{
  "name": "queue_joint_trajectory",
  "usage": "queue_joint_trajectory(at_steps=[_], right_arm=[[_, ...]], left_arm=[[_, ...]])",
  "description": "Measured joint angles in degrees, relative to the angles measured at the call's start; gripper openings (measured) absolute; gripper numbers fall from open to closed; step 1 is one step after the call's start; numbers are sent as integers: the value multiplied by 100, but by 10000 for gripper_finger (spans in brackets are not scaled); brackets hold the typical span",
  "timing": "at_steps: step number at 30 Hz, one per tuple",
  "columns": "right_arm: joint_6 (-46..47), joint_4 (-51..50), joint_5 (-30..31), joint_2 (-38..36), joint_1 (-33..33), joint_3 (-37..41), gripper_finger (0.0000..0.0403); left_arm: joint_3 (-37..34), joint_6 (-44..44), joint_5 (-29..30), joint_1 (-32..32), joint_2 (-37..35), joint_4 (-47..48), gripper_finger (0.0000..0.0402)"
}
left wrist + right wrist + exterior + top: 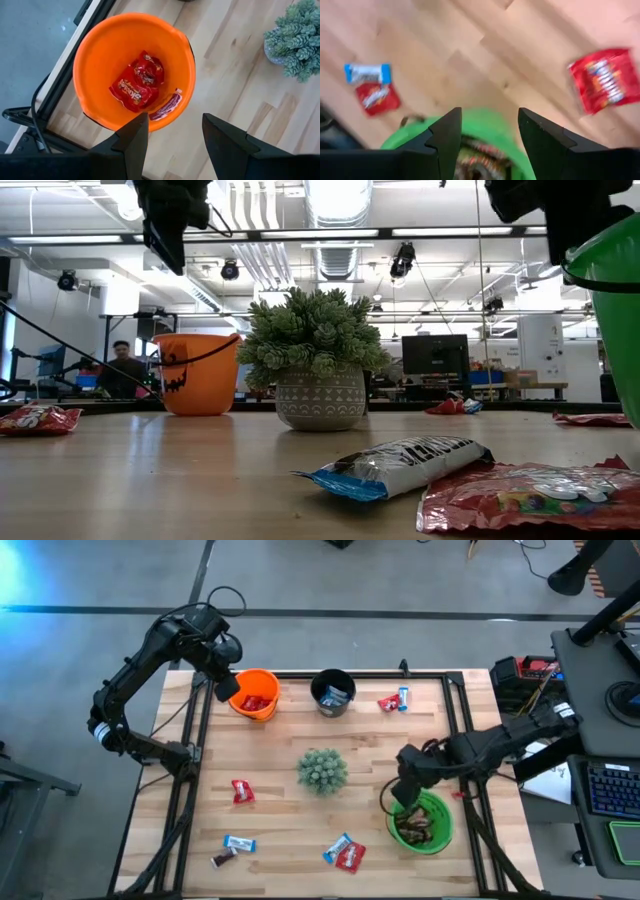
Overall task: Organize candy in baskets
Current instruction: Put the white chocolate bar into the black bucket
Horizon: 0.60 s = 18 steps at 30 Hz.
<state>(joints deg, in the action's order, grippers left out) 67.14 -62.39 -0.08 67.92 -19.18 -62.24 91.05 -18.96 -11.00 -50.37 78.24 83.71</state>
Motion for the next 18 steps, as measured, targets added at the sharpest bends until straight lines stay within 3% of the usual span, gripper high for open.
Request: queue_joint_trajectory(at_steps=[2, 5, 11, 18], right_arm=[[-103, 31, -273, 0, 38, 0, 187], [-246, 29, -197, 0, 108, 0, 187], [-505, 29, 736, 0, 643, 0, 187], [-1410, 29, 1402, 7, 1951, 0, 187]], left_arm=[[0, -2, 0, 0, 0, 8, 168], [0, -2, 0, 0, 0, 2, 168], [0, -2, 2, 0, 0, -29, 168], [0, -2, 9, 1, 0, -125, 168]])
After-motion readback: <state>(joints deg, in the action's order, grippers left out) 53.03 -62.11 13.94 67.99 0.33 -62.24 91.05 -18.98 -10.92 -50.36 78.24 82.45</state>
